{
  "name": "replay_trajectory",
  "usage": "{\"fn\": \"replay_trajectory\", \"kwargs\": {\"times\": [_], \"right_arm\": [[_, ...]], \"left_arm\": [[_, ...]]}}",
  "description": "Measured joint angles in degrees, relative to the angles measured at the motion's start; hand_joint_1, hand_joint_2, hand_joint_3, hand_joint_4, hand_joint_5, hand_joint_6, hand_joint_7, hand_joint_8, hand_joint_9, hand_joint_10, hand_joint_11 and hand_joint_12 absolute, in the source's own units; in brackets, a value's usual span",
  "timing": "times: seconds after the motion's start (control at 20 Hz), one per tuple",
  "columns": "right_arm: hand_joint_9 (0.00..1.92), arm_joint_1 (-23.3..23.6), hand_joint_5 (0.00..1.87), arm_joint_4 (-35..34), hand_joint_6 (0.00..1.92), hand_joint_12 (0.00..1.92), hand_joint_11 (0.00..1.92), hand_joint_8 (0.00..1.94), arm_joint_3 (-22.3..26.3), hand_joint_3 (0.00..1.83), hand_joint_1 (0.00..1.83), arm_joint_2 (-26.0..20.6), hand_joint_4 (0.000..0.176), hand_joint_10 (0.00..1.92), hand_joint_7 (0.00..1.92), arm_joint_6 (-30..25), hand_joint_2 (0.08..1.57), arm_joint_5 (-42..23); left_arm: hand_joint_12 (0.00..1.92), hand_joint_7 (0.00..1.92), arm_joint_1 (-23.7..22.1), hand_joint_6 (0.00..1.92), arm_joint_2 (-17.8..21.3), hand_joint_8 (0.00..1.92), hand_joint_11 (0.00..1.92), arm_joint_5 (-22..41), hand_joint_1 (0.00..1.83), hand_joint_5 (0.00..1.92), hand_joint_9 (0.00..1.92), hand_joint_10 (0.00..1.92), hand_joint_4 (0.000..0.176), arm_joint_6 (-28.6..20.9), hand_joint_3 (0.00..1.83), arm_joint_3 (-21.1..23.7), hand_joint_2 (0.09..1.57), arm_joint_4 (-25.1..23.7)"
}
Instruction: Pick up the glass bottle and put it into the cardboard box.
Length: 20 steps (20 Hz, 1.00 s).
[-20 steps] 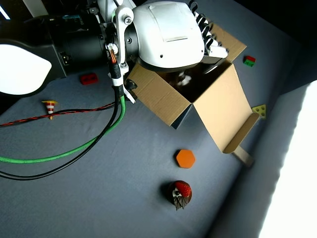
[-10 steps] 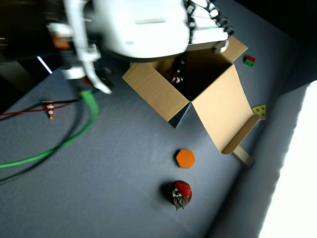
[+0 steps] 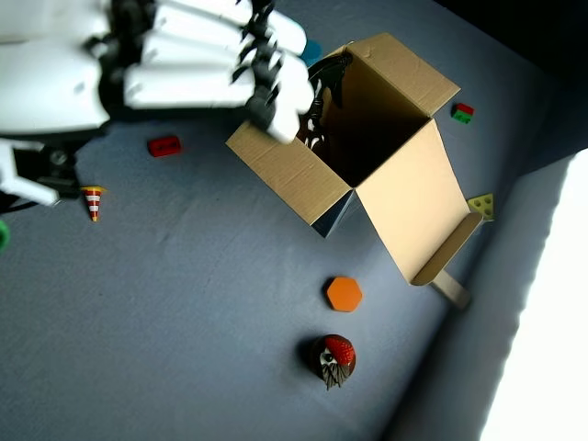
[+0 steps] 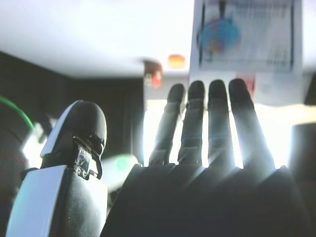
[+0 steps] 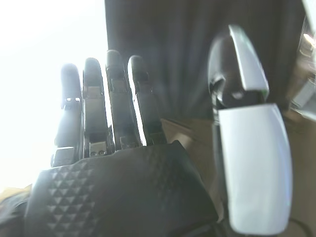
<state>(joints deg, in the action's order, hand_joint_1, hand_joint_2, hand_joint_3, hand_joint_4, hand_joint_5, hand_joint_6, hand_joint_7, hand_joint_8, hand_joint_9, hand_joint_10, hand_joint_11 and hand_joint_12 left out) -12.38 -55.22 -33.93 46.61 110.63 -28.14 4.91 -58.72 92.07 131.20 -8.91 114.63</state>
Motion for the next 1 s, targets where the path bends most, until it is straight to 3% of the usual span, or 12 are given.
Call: {"fn": "replay_trajectory", "kwargs": {"times": [0.2,0.25,0.3,0.35,0.4,0.45,0.5,0.55,0.6,0.7,0.9,1.0], "right_arm": [[0.44,0.83,0.50,-10.67,0.10,1.31,0.00,0.04,4.20,0.02,0.37,-0.59,0.000,0.22,0.59,7.13,1.17,-8.74],[0.45,1.57,0.57,-15.45,0.23,1.46,0.00,0.07,4.37,0.00,0.37,-0.57,0.000,0.55,0.71,7.34,1.18,-8.92],[0.45,1.90,0.57,-18.16,0.23,1.46,0.00,0.07,4.37,0.00,0.37,-0.52,0.000,0.55,0.71,7.52,1.18,-8.87],[0.48,2.25,0.60,-22.29,0.46,1.56,0.05,0.16,4.22,0.00,0.37,-0.50,0.000,0.81,0.80,7.52,1.19,-8.83],[0.52,2.86,0.61,-24.39,0.69,1.65,0.14,0.46,3.89,0.00,0.37,-0.39,0.000,1.05,0.79,7.58,1.20,-8.52],[0.60,3.06,0.70,-24.00,1.01,1.81,0.33,1.05,3.82,0.01,0.36,-0.42,0.000,1.39,0.79,7.74,1.22,-8.17],[0.60,3.19,0.70,-23.74,1.01,1.81,0.33,1.05,3.85,0.01,0.36,-0.39,0.000,1.39,0.79,7.72,1.22,-7.52],[0.64,3.26,0.75,-23.58,1.13,1.89,0.42,1.23,3.93,0.01,0.36,-0.28,0.000,1.52,0.81,7.72,1.23,-6.71],[0.78,3.21,0.87,-23.67,1.30,1.92,0.62,1.41,4.11,0.02,0.40,-0.28,0.000,1.73,0.94,7.69,1.28,-5.40],[0.96,3.21,0.97,-23.58,1.46,1.92,0.82,1.55,4.13,0.02,0.45,-0.02,0.000,1.88,1.06,7.69,1.34,-4.74],[1.18,3.23,1.05,-23.52,1.74,1.92,1.18,1.85,4.13,0.03,0.72,-0.04,0.000,1.92,1.15,7.72,1.43,-4.76],[1.19,3.23,1.05,-23.17,1.77,1.92,1.20,1.88,4.13,0.03,0.75,-0.04,0.000,1.92,1.15,7.69,1.44,-4.83]], "left_arm": [[0.29,0.24,-3.74,0.03,0.07,0.02,0.00,0.55,0.06,0.24,0.14,0.02,0.000,3.98,0.00,-0.74,1.29,-1.01],[0.53,0.36,-3.72,0.05,0.07,0.03,0.00,0.31,0.06,0.34,0.24,0.03,0.000,4.07,0.00,-1.16,1.30,-1.38],[0.53,0.36,-3.72,0.05,0.07,0.03,0.00,0.00,0.06,0.34,0.24,0.03,0.000,4.20,0.00,-1.51,1.30,-1.64],[0.83,0.50,-3.52,0.08,0.26,0.04,0.00,-0.20,0.09,0.45,0.36,0.06,0.000,4.20,0.00,-1.55,1.30,-2.67],[1.15,0.64,-3.02,0.11,0.35,0.06,0.02,-0.94,0.08,0.55,0.51,0.10,0.000,4.20,0.00,-1.55,1.31,-4.42],[1.45,0.86,-2.78,0.28,0.37,0.14,0.21,-1.51,0.09,0.67,0.68,0.41,0.000,4.24,0.00,-1.68,1.33,-5.75],[1.45,0.86,-2.73,0.28,0.37,0.14,0.21,-2.01,0.09,0.67,0.68,0.41,0.000,5.01,0.00,-1.90,1.33,-6.01],[1.56,0.90,-2.34,0.49,0.57,0.28,0.30,-2.49,0.12,0.67,0.66,0.74,0.000,5.49,0.00,-1.97,1.32,-6.36],[1.86,0.93,-1.51,0.94,1.03,0.93,0.46,-3.56,0.26,0.76,0.70,1.37,0.000,5.64,0.00,-2.03,1.32,-7.04],[1.92,0.96,-1.03,1.30,1.14,1.45,0.69,-4.79,0.36,0.89,0.84,1.78,0.000,5.68,0.01,-2.67,1.37,-7.17],[1.92,1.09,-1.05,1.81,1.20,1.83,1.11,-6.32,0.51,0.99,1.13,1.92,0.000,5.68,0.01,-2.97,1.43,-8.28],[1.92,1.12,-1.05,1.89,1.84,1.88,1.13,-6.58,0.55,1.02,1.15,1.92,0.000,5.42,0.01,-3.23,1.47,-8.15]]}}
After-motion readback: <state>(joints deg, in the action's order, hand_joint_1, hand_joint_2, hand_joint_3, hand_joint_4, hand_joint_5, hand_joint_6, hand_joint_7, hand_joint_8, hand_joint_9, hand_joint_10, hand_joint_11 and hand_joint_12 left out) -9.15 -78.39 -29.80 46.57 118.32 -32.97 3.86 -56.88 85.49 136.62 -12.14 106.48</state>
